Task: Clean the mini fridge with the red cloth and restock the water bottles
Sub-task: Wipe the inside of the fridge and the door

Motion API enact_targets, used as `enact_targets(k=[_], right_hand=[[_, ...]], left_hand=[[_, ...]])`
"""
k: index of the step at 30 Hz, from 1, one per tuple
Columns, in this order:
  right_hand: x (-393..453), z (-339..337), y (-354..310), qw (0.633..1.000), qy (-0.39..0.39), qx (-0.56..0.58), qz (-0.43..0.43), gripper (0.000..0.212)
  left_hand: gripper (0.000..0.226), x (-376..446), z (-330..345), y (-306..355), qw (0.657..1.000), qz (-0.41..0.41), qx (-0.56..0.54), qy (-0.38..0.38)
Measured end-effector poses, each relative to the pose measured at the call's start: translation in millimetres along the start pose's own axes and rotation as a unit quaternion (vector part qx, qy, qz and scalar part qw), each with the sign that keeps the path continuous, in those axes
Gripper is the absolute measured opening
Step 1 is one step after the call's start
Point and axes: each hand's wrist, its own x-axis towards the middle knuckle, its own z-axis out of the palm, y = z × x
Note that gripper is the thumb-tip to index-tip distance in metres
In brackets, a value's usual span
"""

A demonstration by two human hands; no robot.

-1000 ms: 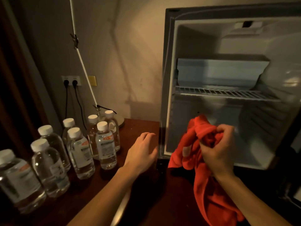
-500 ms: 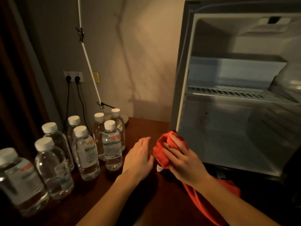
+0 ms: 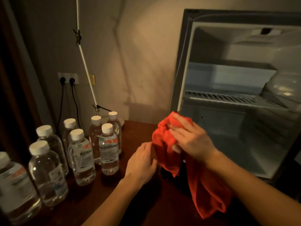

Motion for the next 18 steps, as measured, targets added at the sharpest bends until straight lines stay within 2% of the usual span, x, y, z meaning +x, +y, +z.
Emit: enact_targets(k=[4, 6, 9, 11, 15, 18], right_hand=[[20.4, -13.0, 13.3, 0.998, 0.026, -0.006, 0.062, 0.028], [9.7, -1.8, 0.8, 0.996, 0.007, 0.003, 0.084, 0.039], [-6.2, 15.3, -23.0, 0.988, -0.055, 0.021, 0.143, 0.06], [-4.1, 20.2, -30.9, 0.982, -0.069, 0.007, 0.177, 0.067], [7.9, 23.8, -15.4, 0.991, -0.017, -0.04, 0.128, 0.049], [21.8, 8.6, 14.0, 0.994, 0.007, -0.033, 0.103, 0.049]], left_hand=[[0.039, 8.9, -4.5, 12.4, 1.0, -0.006, 0.004, 0.009], [0.035, 13.2, -9.6, 17.6, 1.0, -0.006, 0.017, 0.021], [0.039, 16.6, -16.4, 21.3, 0.999, 0.013, 0.029, 0.038], [0.044, 16.9, -19.4, 22.4, 0.998, 0.02, 0.033, 0.041], [0.049, 15.4, -26.5, 19.7, 0.998, 0.032, 0.046, 0.038], [0.054, 16.7, -34.7, 15.6, 0.998, 0.028, 0.041, 0.044]])
